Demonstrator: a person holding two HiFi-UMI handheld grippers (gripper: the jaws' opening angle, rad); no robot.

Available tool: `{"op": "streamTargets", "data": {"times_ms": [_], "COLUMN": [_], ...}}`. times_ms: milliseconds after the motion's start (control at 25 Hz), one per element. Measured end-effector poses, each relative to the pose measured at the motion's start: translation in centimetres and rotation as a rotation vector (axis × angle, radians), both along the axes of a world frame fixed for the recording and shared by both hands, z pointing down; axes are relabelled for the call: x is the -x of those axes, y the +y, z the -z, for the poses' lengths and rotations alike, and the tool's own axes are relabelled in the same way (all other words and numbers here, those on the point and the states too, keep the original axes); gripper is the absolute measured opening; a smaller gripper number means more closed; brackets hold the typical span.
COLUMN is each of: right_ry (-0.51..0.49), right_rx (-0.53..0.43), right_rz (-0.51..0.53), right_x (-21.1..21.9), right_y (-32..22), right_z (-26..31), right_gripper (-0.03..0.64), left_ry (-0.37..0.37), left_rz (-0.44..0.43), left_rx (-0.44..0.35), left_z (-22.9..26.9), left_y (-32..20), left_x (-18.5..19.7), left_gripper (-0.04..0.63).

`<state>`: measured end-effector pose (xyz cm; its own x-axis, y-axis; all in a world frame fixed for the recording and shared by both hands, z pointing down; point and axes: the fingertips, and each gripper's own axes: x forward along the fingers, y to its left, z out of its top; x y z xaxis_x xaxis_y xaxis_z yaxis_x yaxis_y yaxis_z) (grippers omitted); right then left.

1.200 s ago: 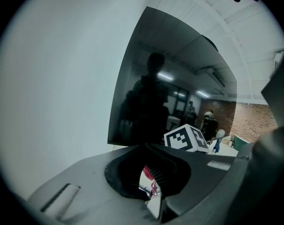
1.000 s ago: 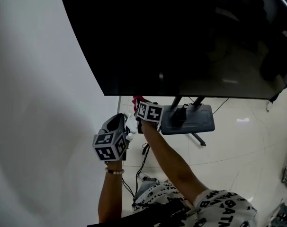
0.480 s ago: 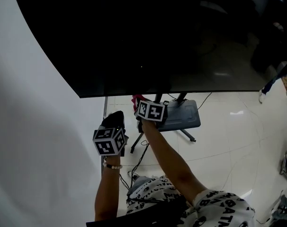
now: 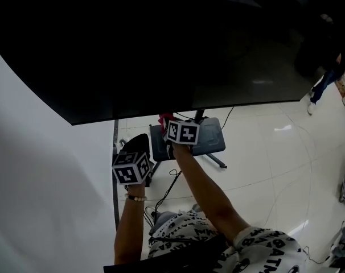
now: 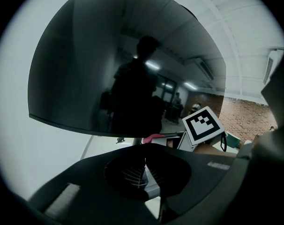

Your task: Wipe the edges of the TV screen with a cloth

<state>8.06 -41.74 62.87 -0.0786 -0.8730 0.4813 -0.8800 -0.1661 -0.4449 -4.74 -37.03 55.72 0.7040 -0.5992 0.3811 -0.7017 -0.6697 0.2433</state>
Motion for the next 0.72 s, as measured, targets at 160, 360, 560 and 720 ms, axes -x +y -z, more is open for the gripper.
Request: {"op": "streamTargets", "data": {"times_ms": [160,360,560,720], "right_ry": [-0.003,-0.001,0.014,0.02], "right_rx": [-0.003,-0.001,0.012,0.014], "right_rz": [-0.001,0.027,0.071,0.067], "right_x": [-4.5,-9.2,-12.4,-14.2], "right_y": [2.0,3.9,5.4,6.3], "right_z": [-0.1,-0.2,0.2,0.4], "right_gripper": [0.081,0.081,0.081,0.081], "left_ry": [-0.004,-0.011,-0.028,-0.038], "left_rz": [-0.01,0.006,0.034,0.009], "left_rx": [0.015,0.017,0.035,0.042], "left_z": [-0.9,-1.8,-2.4,-2.2], "left_y": [1.8,3.4,4.5,5.8], "left_x": [-3.9,-8.4,-12.1,-14.4], "left_gripper": [-0.014,-0.014,-0.014,-0.014]}}
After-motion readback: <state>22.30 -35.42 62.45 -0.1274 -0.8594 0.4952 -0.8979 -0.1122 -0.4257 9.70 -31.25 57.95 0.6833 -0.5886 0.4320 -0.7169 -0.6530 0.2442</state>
